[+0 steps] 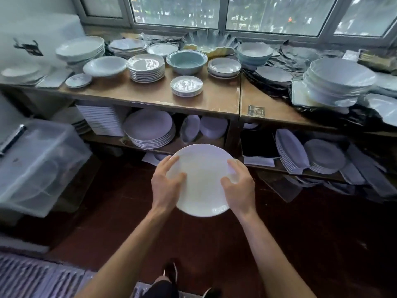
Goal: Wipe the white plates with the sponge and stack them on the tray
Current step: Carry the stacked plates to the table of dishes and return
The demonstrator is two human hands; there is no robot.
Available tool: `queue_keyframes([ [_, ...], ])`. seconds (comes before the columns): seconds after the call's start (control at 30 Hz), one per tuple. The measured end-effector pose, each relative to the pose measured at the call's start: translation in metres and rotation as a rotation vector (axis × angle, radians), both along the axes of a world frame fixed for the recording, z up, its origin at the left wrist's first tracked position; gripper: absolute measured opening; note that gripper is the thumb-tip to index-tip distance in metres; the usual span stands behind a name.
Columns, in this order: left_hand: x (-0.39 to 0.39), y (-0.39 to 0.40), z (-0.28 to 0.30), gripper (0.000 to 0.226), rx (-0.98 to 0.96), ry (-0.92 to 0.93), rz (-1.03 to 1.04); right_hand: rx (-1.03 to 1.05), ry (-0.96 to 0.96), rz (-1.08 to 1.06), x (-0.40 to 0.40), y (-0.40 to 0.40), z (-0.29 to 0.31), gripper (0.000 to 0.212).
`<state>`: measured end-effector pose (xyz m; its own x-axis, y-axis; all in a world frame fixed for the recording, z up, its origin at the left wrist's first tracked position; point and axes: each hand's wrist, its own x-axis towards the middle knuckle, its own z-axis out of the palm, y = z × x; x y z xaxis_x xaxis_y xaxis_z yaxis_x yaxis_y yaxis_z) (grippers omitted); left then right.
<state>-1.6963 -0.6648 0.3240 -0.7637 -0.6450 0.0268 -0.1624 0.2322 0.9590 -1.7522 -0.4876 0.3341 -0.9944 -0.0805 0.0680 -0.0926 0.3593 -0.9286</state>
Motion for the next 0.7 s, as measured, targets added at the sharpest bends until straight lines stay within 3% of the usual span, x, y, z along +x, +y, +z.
queue_keyframes([
  [0.33,-0.127,-0.097,-0.027,0.053,0.083,-0.022,0.061,0.039,-0.004,0.128,-0.134,-0.095,-0.016,0.051],
  [0.7,-0.266,-0.206,-0.009,0.054,0.143,-0.018,-0.006,0.021,-0.016,0.07,-0.264,-0.205,0.003,0.043],
])
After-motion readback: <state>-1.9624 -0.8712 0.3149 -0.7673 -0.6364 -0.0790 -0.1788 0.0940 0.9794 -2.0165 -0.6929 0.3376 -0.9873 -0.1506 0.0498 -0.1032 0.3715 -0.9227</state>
